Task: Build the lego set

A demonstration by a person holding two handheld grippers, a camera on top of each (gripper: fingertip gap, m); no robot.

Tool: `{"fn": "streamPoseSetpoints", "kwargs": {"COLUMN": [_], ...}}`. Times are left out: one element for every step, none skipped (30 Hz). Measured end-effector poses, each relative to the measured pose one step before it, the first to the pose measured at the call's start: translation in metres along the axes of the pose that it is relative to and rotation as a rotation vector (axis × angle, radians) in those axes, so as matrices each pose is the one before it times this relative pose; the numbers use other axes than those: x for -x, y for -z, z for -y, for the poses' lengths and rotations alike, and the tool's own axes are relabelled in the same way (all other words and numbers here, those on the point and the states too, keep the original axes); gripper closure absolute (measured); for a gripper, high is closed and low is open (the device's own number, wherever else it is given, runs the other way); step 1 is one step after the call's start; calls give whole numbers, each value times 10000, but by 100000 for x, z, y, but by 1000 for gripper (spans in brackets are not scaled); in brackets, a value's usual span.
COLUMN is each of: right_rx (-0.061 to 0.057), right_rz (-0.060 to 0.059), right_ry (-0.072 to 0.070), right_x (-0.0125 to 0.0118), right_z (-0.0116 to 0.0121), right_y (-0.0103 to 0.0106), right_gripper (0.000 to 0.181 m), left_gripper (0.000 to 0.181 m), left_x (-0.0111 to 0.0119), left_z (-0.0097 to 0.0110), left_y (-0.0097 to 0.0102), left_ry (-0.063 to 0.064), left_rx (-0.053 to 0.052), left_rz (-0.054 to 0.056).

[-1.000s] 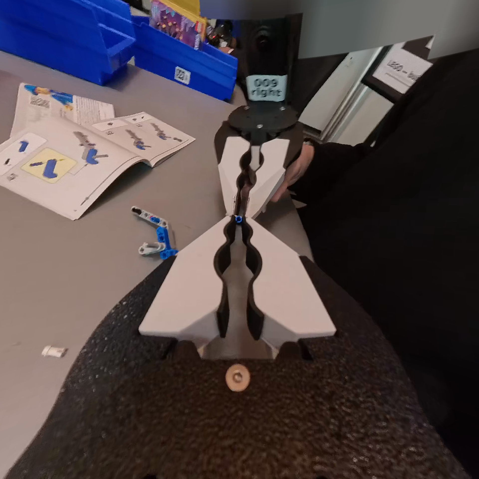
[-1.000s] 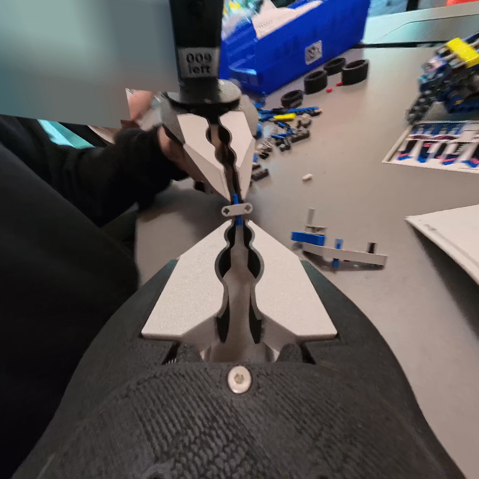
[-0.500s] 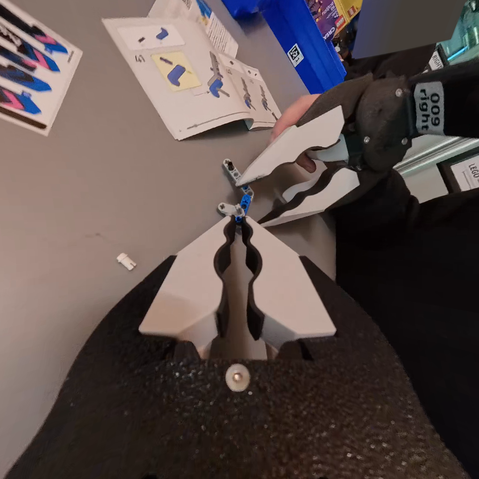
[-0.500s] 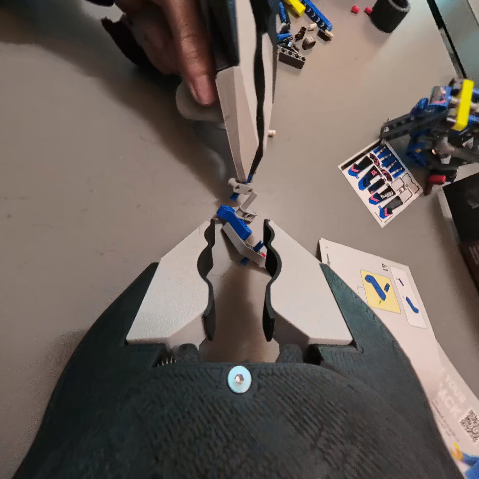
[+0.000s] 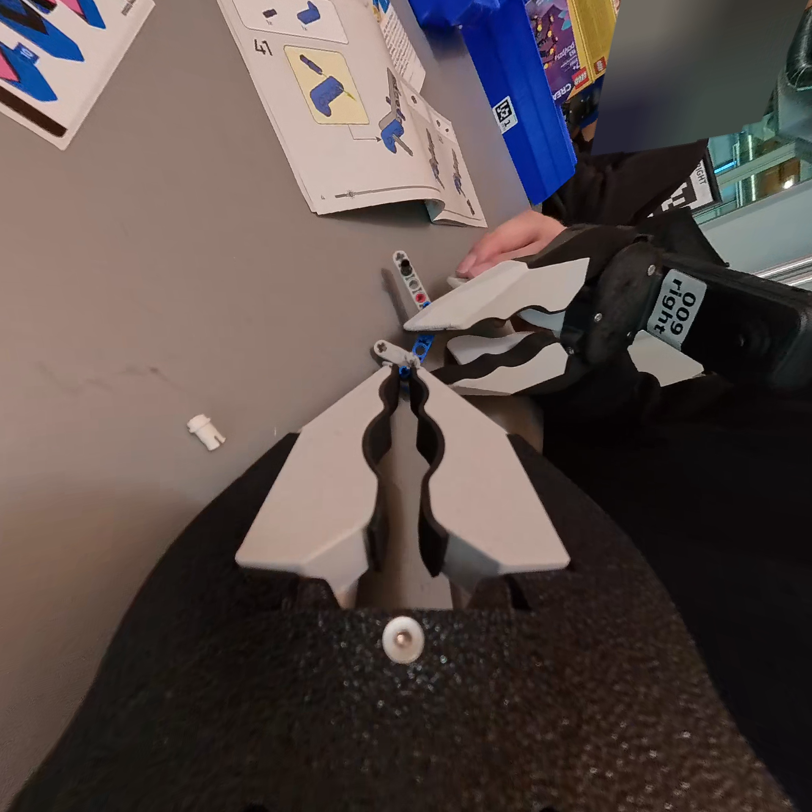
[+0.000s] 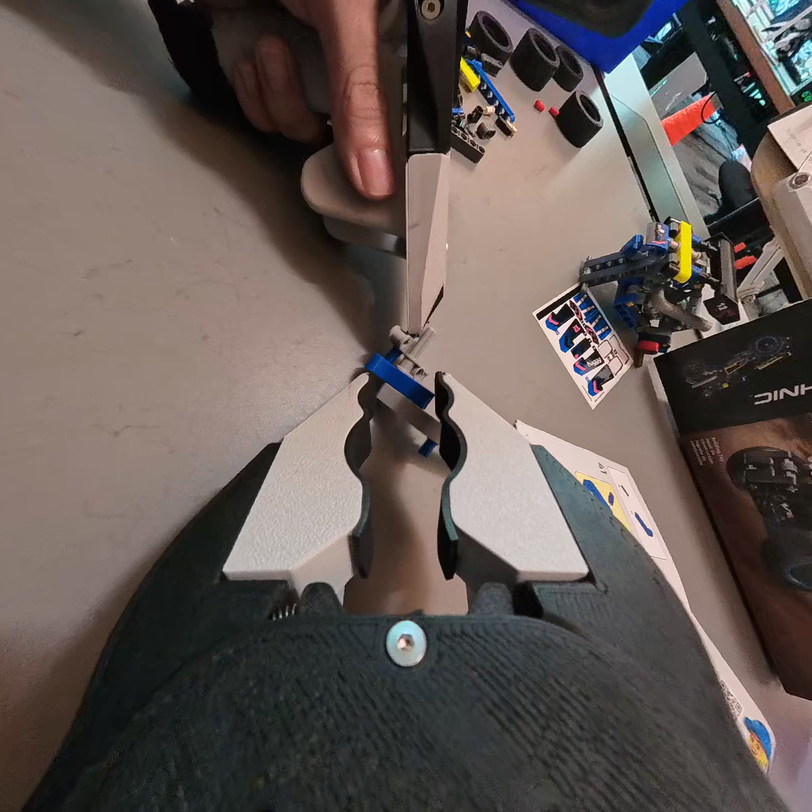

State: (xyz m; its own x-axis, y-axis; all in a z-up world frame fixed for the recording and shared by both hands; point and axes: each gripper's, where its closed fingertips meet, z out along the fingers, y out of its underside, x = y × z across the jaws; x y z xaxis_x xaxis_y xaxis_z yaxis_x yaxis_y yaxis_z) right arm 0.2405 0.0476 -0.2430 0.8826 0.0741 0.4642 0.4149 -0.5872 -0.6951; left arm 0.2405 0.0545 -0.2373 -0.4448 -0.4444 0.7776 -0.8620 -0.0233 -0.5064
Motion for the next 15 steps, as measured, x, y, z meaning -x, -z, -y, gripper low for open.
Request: {"fn": "streamPoseSetpoints", "kwargs": {"right_rx": [-88,-62,-27,19,12,19,38,-5,-2,11,40,7,-4,1,15], "right_rz": [-36,-32,-50,-20,-36,-66,-60,-46,-32,-38,10,52,40,-3,-26], "right_ry": [-29,-59,-91,-52,3,3,-9,39,100,40,-46,-50,-14,9,-1], "right_x": [-34,-60,-80,-23,-22,-42,-21,3,47,-9,23,33,31,12,5], "right_z": [71,36,0,-21,-6,-15,-44,4,-15,-31,-39,-34,-16,-7,-11], "right_y": [1,11,-15,-4,2,6,7,27,16,18,4,27,33,9,15], "right_gripper": [157,157,157,157,157,158,158,159,161,162,162,162,162,162,162], "left_gripper": [180,180,180,180,180,180,180,180,180,180,180,180,180,180,180], "left_x": [27,29,29,33,12,-5,7,82,99,16,-18,-37,-31,-18,-14], "left_z": [56,42,69,51,51,82,78,72,60,17,-38,-44,-42,-18,5], "left_y": [-9,4,5,-8,-33,-53,-52,-43,-3,-4,-7,-5,-22,-29,-15], "left_ry": [2,27,27,21,23,51,88,85,20,-63,-81,-50,1,18,-12], "left_rx": [-24,-15,-22,-21,-31,-66,-73,-59,-47,-1,40,55,51,43,51], "left_rz": [16,-8,0,13,21,10,-3,35,74,56,24,-15,-52,-67,-51]}}
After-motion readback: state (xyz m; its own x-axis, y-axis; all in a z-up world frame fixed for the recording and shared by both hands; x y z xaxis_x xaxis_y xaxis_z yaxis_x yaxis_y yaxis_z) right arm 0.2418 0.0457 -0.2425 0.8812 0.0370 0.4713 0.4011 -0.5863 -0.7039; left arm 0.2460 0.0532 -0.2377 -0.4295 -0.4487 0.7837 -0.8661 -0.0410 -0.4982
